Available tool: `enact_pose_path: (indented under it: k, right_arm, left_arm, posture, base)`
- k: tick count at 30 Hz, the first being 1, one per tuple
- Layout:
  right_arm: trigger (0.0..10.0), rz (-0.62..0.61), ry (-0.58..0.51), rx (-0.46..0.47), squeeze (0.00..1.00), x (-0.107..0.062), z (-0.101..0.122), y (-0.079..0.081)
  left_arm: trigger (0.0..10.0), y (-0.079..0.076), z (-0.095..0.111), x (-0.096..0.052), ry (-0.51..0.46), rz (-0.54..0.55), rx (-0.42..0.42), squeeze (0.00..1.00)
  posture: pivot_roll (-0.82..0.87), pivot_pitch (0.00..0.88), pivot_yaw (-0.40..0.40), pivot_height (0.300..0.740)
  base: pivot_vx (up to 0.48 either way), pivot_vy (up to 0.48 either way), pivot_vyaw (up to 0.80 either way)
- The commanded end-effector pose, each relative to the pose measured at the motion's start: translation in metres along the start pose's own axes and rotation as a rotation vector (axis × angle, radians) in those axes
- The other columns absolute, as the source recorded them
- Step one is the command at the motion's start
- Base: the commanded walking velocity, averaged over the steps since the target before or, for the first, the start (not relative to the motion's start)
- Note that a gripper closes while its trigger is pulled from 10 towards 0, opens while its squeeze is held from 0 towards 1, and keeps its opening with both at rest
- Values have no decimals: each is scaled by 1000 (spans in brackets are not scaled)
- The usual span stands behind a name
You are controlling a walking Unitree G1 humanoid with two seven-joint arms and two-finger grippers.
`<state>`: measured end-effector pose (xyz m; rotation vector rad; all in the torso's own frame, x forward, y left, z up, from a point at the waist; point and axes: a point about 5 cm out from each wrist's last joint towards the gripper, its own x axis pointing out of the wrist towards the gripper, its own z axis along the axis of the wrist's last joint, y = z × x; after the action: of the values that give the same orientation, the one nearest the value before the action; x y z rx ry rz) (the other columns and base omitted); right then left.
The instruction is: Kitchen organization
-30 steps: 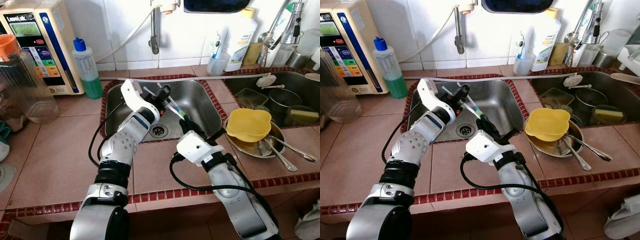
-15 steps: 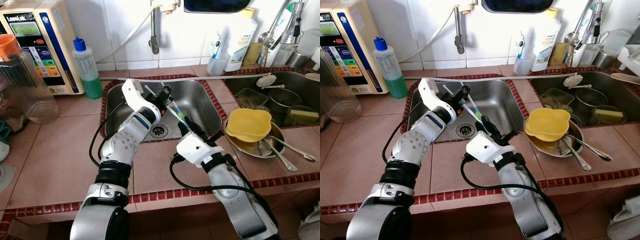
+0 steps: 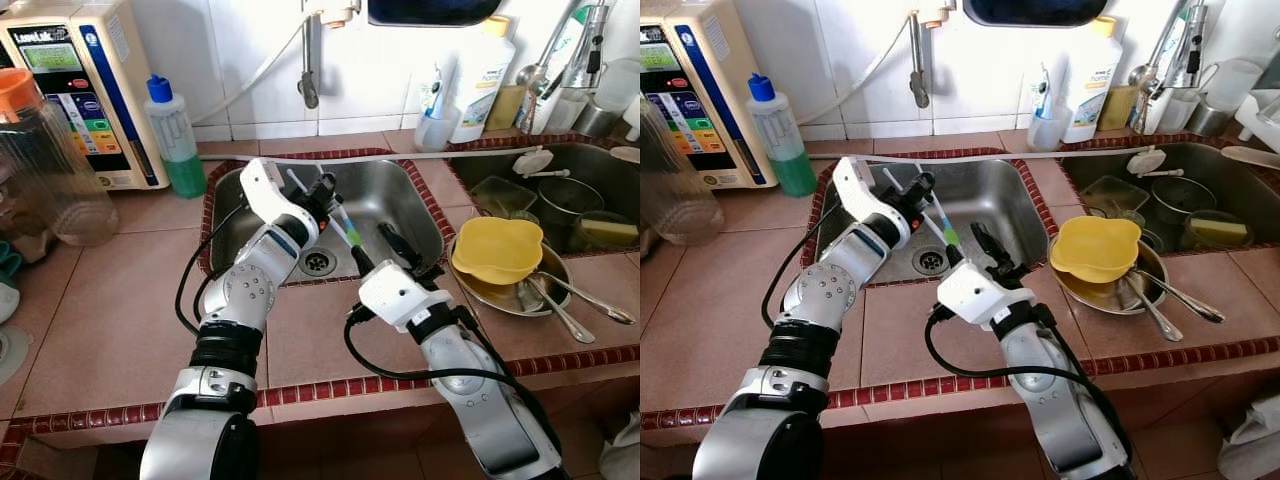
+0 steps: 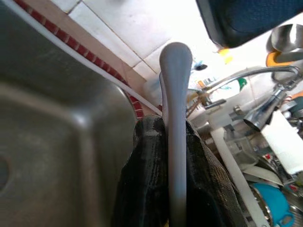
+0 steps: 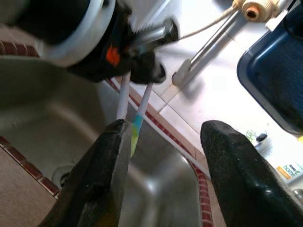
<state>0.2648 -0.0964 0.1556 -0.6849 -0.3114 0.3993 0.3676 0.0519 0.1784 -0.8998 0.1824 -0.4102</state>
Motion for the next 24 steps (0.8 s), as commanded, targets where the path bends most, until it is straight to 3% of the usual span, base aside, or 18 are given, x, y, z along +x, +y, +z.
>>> enact_pose_path:
  k: [1, 8, 11, 12, 13, 15, 17, 18, 19, 21, 22, 24]
  right_arm:
    - [10000, 4, -14, 11, 1000, -2, 2, -3]
    - [10000, 34, -22, 57, 1000, -9, 5, -4]
    - [10000, 15, -18, 98, 1000, -11, 8, -8]
    - [10000, 12, -18, 103, 1000, -11, 8, -9]
    - [10000, -1, -20, 118, 1000, -11, 10, -10]
    - [10000, -37, -21, 162, 1000, -10, 12, -14]
    - [10000, -53, -22, 204, 1000, -10, 15, -16]
    - [10000, -79, -19, 250, 1000, -9, 17, -20]
    - [10000, -109, -12, 326, 1000, -8, 19, -23]
    - [10000, -118, -8, 354, 1000, -8, 19, -24]
    - [10000, -150, 1, 440, 1000, -6, 20, -27]
    - [10000, -166, 2, 522, 1000, -5, 22, -29]
  left_arm:
    - [0, -15, -17, 5, 27, -23, -38, 0]
    - [0, -3, -8, 7, -26, 38, 15, 0]
    - [2431, 12, 5, 8, -100, 118, 123, 0]
    - [2431, 14, 6, 8, -108, 125, 147, 0]
    - [4471, 15, 10, 7, -137, 124, 202, 0]
    - [3804, 12, 18, 6, -198, 94, 419, 0]
    - [4392, 11, 18, 6, -212, 75, 511, 0]
    - [8471, 14, 13, 7, -192, 85, 499, 0]
    - [9765, 16, 9, 8, -181, 86, 484, 0]
    - [10000, 16, 8, 9, -179, 83, 476, 0]
    - [10000, 16, 4, 9, -171, 78, 472, 0]
    - [10000, 17, -1, 9, -163, 68, 471, 0]
  posture:
    - [62, 0, 33, 740]
    - [62, 0, 34, 740]
    - [59, 0, 36, 740]
    - [59, 0, 36, 740]
    - [55, 0, 37, 740]
    - [53, 0, 38, 740]
    - [47, 0, 41, 740]
    - [45, 0, 43, 740]
    - [45, 0, 43, 740]
    - [45, 0, 43, 740]
    - [42, 0, 42, 740]
    - [41, 0, 38, 740]
  base:
    - [0, 0, 0]
    - [0, 0, 0]
    - [0, 0, 0]
    - [0, 0, 0]
    - [0, 0, 0]
    - [0, 0, 0]
    - [0, 0, 0]
    - [0, 0, 0]
    - [0, 0, 0]
    - [0, 0, 0]
    - [0, 0, 0]
    - [0, 0, 0]
